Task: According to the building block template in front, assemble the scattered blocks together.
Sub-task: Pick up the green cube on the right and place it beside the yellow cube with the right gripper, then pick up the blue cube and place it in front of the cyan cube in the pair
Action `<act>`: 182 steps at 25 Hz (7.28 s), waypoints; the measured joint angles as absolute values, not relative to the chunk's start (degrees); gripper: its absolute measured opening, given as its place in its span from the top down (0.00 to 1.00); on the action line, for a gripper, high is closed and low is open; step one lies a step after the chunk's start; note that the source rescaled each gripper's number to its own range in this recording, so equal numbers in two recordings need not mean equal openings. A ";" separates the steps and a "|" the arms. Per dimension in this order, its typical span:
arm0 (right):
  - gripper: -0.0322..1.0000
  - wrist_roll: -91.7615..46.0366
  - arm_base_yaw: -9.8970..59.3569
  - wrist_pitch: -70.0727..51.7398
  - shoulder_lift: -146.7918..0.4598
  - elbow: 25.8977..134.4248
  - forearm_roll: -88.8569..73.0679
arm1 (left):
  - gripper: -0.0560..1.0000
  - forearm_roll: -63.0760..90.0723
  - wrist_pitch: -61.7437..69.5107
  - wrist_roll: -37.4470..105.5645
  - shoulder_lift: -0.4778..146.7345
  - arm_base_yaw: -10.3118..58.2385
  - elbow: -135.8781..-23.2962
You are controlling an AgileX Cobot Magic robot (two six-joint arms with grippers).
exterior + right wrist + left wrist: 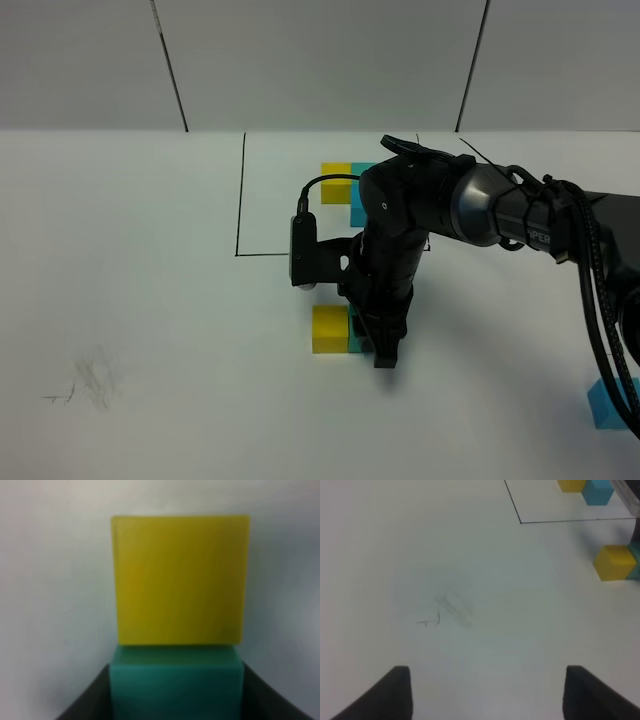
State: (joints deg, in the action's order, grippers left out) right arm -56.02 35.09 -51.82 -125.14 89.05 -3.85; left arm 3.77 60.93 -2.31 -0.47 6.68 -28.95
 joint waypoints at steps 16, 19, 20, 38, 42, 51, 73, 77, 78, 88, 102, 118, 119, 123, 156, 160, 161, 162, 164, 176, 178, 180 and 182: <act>0.67 -54.63 35.09 -51.15 -126.19 89.29 -4.32 | 0.57 3.77 60.93 -2.31 -0.47 6.68 -28.95; 0.29 -51.61 35.09 -51.03 -125.85 89.29 -3.27 | 0.57 3.77 60.93 -2.31 -0.47 6.68 -28.95; 0.17 -49.90 35.09 -50.90 -125.04 89.29 -2.09 | 0.57 3.77 60.93 -2.31 -0.47 6.68 -28.95; 0.05 16.63 20.22 -49.26 -93.68 63.46 18.43 | 0.57 3.77 60.93 -2.25 -0.47 6.68 -28.95; 0.05 17.31 13.95 -46.58 -89.42 55.20 16.12 | 0.57 3.77 60.93 -2.25 -0.47 6.68 -28.95; 0.07 15.60 7.25 -41.24 -88.58 46.79 10.11 | 0.57 3.77 60.93 -2.25 -0.47 6.68 -28.95; 0.13 13.41 7.14 -30.15 -91.20 37.56 6.83 | 0.57 3.77 60.93 -2.25 -0.47 6.68 -28.95; 0.15 13.00 7.14 -29.28 -92.36 37.56 6.83 | 0.57 3.77 60.93 -2.25 -0.47 6.68 -28.95; 0.16 12.94 7.14 -29.06 -92.95 37.56 6.83 | 0.57 3.77 60.93 -2.25 -0.47 6.68 -28.95; 0.54 12.56 7.14 -27.83 -94.56 37.56 6.83 | 0.57 3.77 60.93 -2.25 -0.47 6.68 -28.95; 0.78 8.29 9.40 -36.08 -84.44 37.54 1.76 | 0.57 3.77 60.93 -2.25 -0.47 6.68 -28.95; 0.78 48.45 43.16 -48.82 -81.46 45.40 16.75 | 0.57 3.77 60.93 -2.26 -0.47 6.68 -28.95; 0.78 48.91 43.87 -48.25 -82.62 45.80 16.11 | 0.57 3.77 60.93 -2.26 -0.47 6.68 -28.95; 0.78 50.69 45.72 -46.28 -88.19 48.32 8.30 | 0.57 3.77 60.93 -2.26 -0.47 6.68 -28.95; 0.78 61.87 49.35 -41.90 -113.17 69.65 15.72 | 0.57 3.77 60.93 -2.26 -0.47 6.68 -28.95; 0.78 61.66 49.35 -41.63 -113.20 69.76 16.06 | 0.57 3.77 60.93 -2.26 -0.47 6.68 -28.95; 0.78 61.28 49.35 -42.01 -113.20 70.01 16.00 | 0.57 3.77 60.93 -2.26 -0.47 6.68 -28.95; 0.78 60.69 49.35 -42.76 -113.33 70.59 15.86 | 0.57 3.77 60.93 -2.26 -0.47 6.68 -28.95; 0.78 59.31 49.35 -45.02 -113.74 72.52 15.66 | 0.57 3.77 60.93 -2.26 -0.47 6.68 -28.95; 0.78 56.09 49.07 -47.57 -114.97 74.95 11.22 | 0.57 3.77 60.93 -2.26 -0.47 6.68 -28.95; 0.78 55.34 48.82 -47.96 -115.46 75.76 10.86 | 0.57 3.77 60.93 -2.26 -0.47 6.68 -28.95; 0.78 54.93 48.55 -48.69 -116.25 76.84 10.75 | 0.57 3.77 60.93 -2.26 -0.47 6.68 -28.95; 0.78 54.36 48.42 -49.53 -117.15 77.98 10.50 | 0.57 3.77 60.93 -2.26 -0.47 6.68 -28.95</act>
State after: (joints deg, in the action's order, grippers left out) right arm 54.36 48.42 -49.53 -117.15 77.98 10.50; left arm 3.77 60.93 -2.26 -0.47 6.68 -28.95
